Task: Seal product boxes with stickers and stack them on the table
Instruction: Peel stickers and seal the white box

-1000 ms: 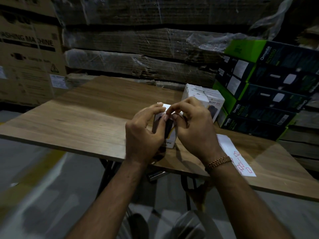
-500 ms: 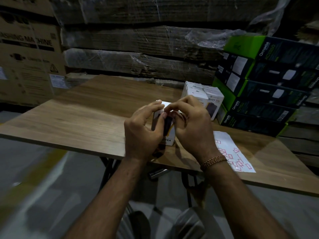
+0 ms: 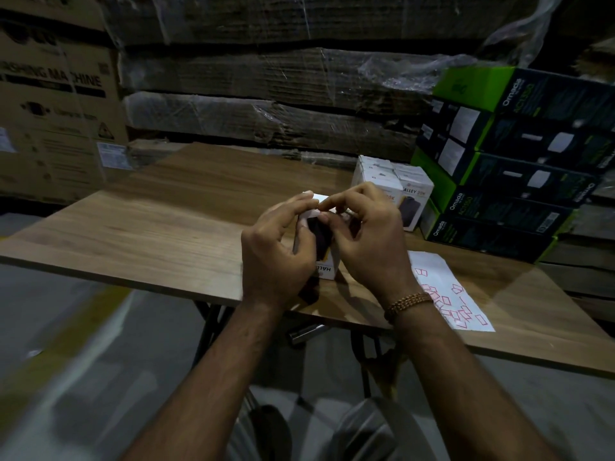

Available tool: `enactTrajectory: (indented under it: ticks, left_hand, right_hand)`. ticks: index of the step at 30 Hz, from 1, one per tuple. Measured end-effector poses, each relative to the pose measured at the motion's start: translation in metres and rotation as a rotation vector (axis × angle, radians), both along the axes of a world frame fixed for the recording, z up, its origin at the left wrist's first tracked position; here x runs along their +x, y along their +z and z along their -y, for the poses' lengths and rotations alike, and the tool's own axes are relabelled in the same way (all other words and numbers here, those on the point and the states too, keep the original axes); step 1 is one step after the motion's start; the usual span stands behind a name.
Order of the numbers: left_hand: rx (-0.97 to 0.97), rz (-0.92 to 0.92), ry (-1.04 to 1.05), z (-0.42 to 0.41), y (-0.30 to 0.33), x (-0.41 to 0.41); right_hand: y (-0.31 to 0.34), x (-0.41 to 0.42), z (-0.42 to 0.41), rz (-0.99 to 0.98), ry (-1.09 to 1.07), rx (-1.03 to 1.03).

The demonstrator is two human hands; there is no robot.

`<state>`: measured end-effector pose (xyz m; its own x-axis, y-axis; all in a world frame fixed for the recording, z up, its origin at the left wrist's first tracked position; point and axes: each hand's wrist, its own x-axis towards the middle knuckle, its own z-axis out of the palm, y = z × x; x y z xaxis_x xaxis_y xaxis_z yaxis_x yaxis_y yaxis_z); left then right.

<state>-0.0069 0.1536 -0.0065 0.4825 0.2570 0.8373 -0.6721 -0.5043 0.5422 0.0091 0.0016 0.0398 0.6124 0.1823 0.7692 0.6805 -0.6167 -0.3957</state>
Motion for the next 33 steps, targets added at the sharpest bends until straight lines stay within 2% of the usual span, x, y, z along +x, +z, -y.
enactTrajectory:
  ticks: [5,11,20,27,29,33]
  left_hand:
    - [0.009,-0.016,-0.008,0.001,0.001,-0.001]
    - [0.004,-0.027,-0.013,0.001,0.002,-0.004]
    - [0.015,-0.046,-0.039,0.000,0.002,-0.003]
    - [0.086,-0.131,-0.118,0.000,0.003,-0.005]
    - [0.110,-0.153,-0.133,0.002,0.006,-0.008]
    - [0.061,-0.196,-0.078,0.002,0.007,-0.007]
  right_hand:
    - [-0.001,0.002,0.007,-0.035,0.030,-0.066]
    - [-0.001,0.002,0.006,-0.067,0.073,0.071]
    - [0.004,0.000,0.011,-0.160,0.081,-0.011]
    - [0.003,0.000,0.015,-0.261,-0.029,-0.126]
    - [0.001,0.001,0.016,-0.266,-0.042,-0.090]
    - [-0.005,0.002,0.019,-0.307,-0.041,0.154]
